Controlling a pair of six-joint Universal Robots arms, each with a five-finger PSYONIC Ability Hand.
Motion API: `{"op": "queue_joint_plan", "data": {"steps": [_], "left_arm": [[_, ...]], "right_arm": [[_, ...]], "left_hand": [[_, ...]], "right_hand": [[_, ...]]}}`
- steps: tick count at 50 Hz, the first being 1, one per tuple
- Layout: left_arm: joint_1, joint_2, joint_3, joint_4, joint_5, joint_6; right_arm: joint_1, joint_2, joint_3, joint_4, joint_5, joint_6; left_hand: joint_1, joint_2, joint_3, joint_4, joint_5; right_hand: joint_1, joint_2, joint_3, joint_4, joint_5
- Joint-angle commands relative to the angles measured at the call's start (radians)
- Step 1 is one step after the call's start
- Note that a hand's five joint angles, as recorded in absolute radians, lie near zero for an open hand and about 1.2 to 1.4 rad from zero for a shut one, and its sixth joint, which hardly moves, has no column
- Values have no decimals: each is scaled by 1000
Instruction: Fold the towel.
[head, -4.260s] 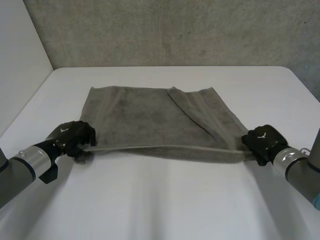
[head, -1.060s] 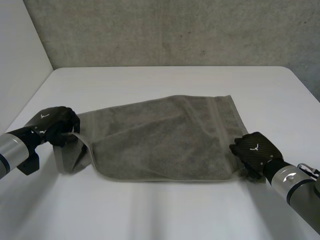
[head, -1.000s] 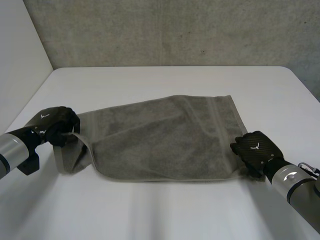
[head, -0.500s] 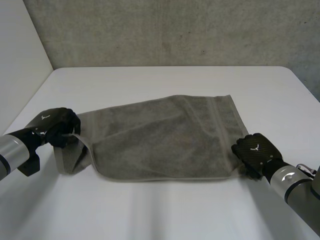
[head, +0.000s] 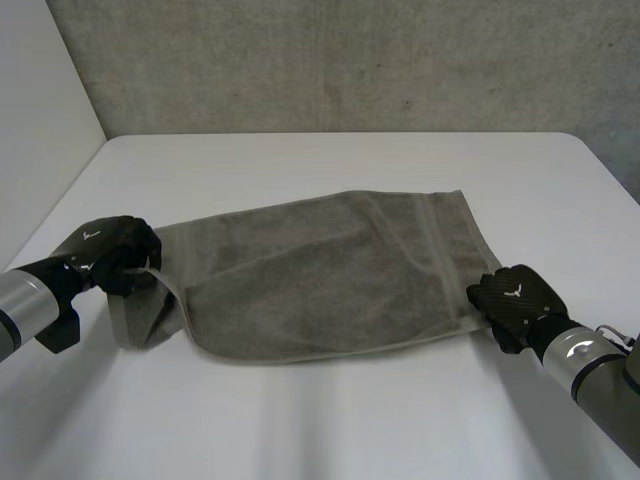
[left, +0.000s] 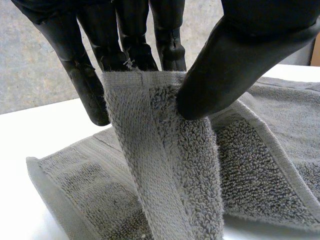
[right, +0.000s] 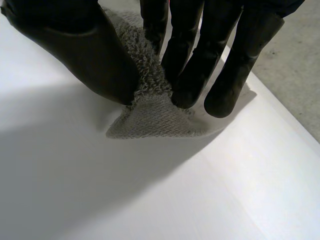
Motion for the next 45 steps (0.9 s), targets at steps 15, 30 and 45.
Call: {"op": "queue_joint_plan", "data": {"steps": [15,30,45], "left_arm": [[-2,204,-12,-22,9,-149],[-20,271,-52,-26,51,-160],[-78,-117,312,-29,34,-167]], "right_arm": [[-146,-385,-174,517,-14,65],[-278,-435,-317,779,-181,-7],[-20,108,-717,719,67,26]], "left_hand": [[108,45,45,32,87],[108,45,45,32,87],[108,45,45,32,87]], "right_hand": [[84,73,79,57,73],[84,73,79,57,73],[84,73,79,57,73]]}}
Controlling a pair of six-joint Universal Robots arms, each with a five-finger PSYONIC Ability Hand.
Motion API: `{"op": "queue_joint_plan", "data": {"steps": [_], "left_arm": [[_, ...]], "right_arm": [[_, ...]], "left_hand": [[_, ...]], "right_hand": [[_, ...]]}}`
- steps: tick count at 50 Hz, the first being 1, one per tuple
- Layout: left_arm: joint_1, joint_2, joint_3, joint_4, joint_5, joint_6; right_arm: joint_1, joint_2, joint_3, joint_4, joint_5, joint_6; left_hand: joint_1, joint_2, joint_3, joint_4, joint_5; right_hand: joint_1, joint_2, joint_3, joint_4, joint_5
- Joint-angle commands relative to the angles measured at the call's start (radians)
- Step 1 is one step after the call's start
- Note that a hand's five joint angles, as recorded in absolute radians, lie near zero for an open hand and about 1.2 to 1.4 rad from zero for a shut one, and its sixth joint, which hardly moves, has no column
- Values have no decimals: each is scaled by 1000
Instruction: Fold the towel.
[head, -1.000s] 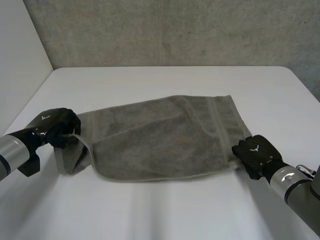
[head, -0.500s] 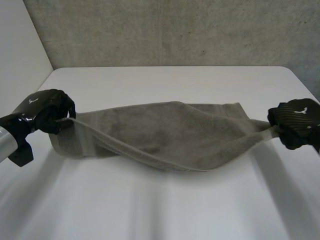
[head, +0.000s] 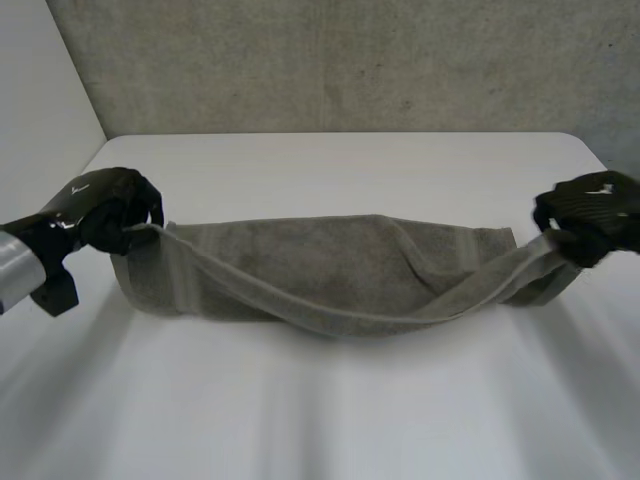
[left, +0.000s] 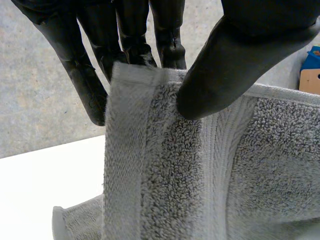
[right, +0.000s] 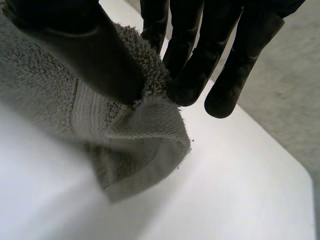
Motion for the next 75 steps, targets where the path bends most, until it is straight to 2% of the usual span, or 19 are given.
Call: {"op": "queue_joint_plan", "data": {"steps": [1,9,14,21,26,39,40,41,42,43,45,46,47,48,50,62,69,73,75], "left_arm": [[-60,-239,259,-8,-17,-7],[-97,-440,507,-36,-115,-7],[-117,-543,636,-45,-126,-7],[-121,-660,764,-51,-149,-7],[-126,-750,847,-51,-197,-5],[-135,-835,927,-48,-229,-4],[-135,-835,927,-48,-229,-4],[-137,-836,927,-46,-227,-4],[-138,-838,927,-46,-226,-4],[-138,-838,927,-46,-226,-4],[-140,-838,927,-48,-230,-4],[-140,-838,927,-48,-231,-4],[-140,-835,928,-50,-232,-4],[-140,-835,928,-50,-232,-4],[-140,-826,927,-53,-234,-5],[-144,-663,822,-86,-231,-7],[-146,-465,570,-96,-234,13],[-146,-404,471,-100,-243,13],[-146,-384,434,-106,-270,13]], "right_arm": [[120,272,-227,-8,164,22],[173,427,-403,-28,205,186],[196,479,-466,-84,263,248],[226,553,-524,-213,412,246],[233,619,-584,-215,434,246],[246,737,-693,-216,508,246],[250,746,-699,-216,509,248],[250,746,-699,-216,509,248],[255,748,-702,-221,509,249],[255,748,-703,-221,509,249],[255,749,-709,-221,509,255],[255,749,-709,-221,509,255],[255,746,-713,-221,511,255],[255,740,-718,-221,512,257],[256,733,-721,-218,520,260],[255,506,-646,-210,525,341],[255,299,-383,-178,457,283],[246,259,-261,-169,439,243],[242,228,-134,-213,432,239]], "left_hand": [[106,44,45,32,87],[106,44,45,32,87],[106,44,45,32,87],[106,44,45,32,87],[106,44,45,32,87],[106,44,45,32,87],[106,44,45,32,87],[106,44,45,32,87],[4,-57,-56,-69,-14],[3,-58,-57,-70,-15],[-706,-768,-767,-780,-725],[-710,-771,-771,-784,-728],[-954,-1016,-1015,-1028,-973],[-957,-1018,-1017,-1030,-975],[-1092,-1153,-1152,-1165,-1110],[-1083,-1144,-1144,-1157,-1101],[-1030,-1092,-1091,-1104,-1049],[-965,-1027,-1026,-1039,-984],[-898,-959,-959,-972,-916]], "right_hand": [[80,73,53,54,69],[80,73,53,54,69],[80,73,53,54,69],[80,73,53,54,69],[80,73,53,54,69],[80,73,53,54,69],[-271,-278,-298,-297,-281],[-274,-282,-301,-300,-285],[-608,-616,-636,-635,-619],[-612,-619,-639,-638,-622],[-837,-844,-864,-863,-848],[-838,-845,-865,-864,-848],[-1006,-1014,-1034,-1033,-1017],[-1142,-1149,-1169,-1168,-1152],[-1142,-1149,-1169,-1168,-1152],[-1142,-1149,-1169,-1168,-1152],[-1142,-1149,-1169,-1168,-1152],[-1120,-1127,-1147,-1146,-1130],[-924,-931,-951,-950,-934]]}}
